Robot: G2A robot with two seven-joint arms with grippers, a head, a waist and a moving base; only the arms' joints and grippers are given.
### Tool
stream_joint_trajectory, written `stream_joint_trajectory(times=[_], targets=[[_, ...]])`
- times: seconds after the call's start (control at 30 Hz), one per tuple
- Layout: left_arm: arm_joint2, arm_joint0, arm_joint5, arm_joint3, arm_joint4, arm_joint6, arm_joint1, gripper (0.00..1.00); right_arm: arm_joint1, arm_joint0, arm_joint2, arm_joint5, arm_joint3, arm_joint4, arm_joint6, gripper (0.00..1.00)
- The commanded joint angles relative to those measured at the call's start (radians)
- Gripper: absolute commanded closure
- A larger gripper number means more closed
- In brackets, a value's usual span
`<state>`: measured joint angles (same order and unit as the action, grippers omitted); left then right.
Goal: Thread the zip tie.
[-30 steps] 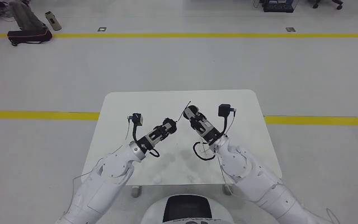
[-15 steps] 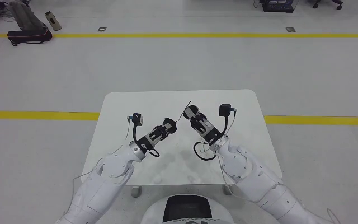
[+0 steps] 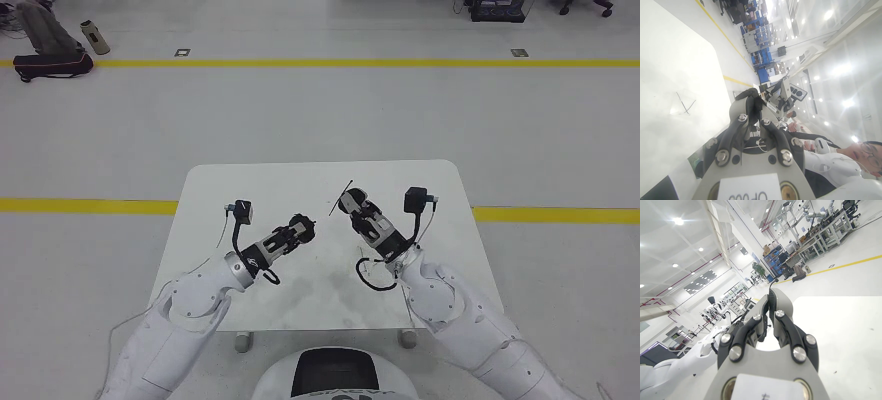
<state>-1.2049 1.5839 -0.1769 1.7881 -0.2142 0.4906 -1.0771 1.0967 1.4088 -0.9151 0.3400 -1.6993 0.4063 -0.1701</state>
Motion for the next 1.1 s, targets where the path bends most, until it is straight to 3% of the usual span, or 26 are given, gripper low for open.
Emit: stream_joint_trajectory(times=[0.0,0.17,0.23,0.5,0.77,1.07], targets=[[-0.009,0.014,0.015,0.025,-0.008,0.012,0.003,1.00,-0.012,0.001,0.004,0.000,-0.013,0.003,-0.004,1.00],[-0.003,0.029,0.038,0.052,-0.049,0.014,0.003,1.00,-0.043,-0.002,0.035,0.000,-0.046,-0.005,-0.032,1.00],[-0.002,0.023,0.037,0.054,0.009,-0.026,0.003,1.00,-0.055,-0.008,0.049,0.000,-0.054,0.020,-0.068,1.00],[-0.001,0.023,0.038,0.054,0.008,-0.028,0.003,1.00,-0.055,-0.008,0.049,0.000,-0.054,0.020,-0.068,1.00],[0.011,0.022,0.094,0.046,-0.091,-0.030,-0.001,1.00,-0.050,0.000,0.060,0.000,-0.059,0.035,-0.084,1.00],[0.002,0.019,0.095,0.043,-0.136,-0.026,-0.001,1.00,-0.052,-0.016,0.093,0.000,-0.045,0.045,-0.121,1.00]])
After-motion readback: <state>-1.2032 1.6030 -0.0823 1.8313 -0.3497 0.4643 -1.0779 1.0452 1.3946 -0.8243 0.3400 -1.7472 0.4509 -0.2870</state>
